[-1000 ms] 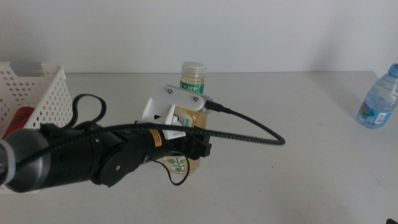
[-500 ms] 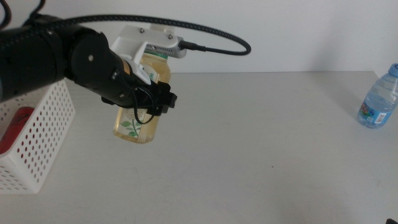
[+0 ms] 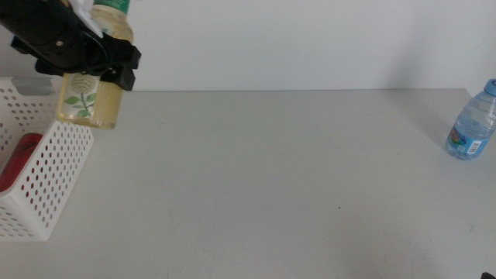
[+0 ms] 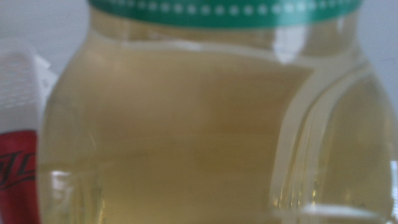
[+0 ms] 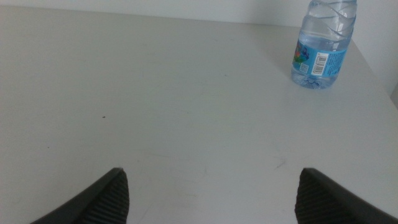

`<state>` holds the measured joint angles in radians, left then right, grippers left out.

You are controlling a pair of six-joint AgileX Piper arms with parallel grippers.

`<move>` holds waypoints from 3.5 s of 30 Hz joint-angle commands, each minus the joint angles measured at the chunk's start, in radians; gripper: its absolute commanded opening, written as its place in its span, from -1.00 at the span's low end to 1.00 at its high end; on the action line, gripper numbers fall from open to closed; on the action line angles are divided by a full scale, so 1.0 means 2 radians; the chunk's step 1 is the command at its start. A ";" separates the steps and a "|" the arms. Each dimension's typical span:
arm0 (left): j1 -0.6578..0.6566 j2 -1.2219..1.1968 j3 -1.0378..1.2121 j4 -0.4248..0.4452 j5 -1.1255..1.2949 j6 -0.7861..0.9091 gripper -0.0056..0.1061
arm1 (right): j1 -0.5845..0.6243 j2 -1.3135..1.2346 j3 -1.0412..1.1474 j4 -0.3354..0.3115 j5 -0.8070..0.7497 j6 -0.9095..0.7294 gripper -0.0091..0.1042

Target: Use arms to grab the bottles and put them into the dustbin to the left of the table.

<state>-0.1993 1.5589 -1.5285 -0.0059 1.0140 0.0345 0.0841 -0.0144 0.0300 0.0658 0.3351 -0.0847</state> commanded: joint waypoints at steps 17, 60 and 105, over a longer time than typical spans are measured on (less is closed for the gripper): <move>0.184 -0.031 -0.037 -0.009 0.060 0.087 -0.93 | -0.003 -0.010 -0.005 -0.004 -0.032 -0.006 0.49; 0.211 0.058 0.110 0.022 -0.046 0.083 -0.79 | -0.003 -0.010 -0.005 -0.004 -0.032 -0.006 0.49; 0.086 -0.165 0.089 -0.091 -0.132 0.160 0.77 | -0.003 -0.010 -0.005 -0.004 -0.032 -0.006 0.49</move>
<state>-0.0030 1.2708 -1.3182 -0.1349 0.7826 0.3562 0.0841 -0.0144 0.0300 0.0658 0.3360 -0.0847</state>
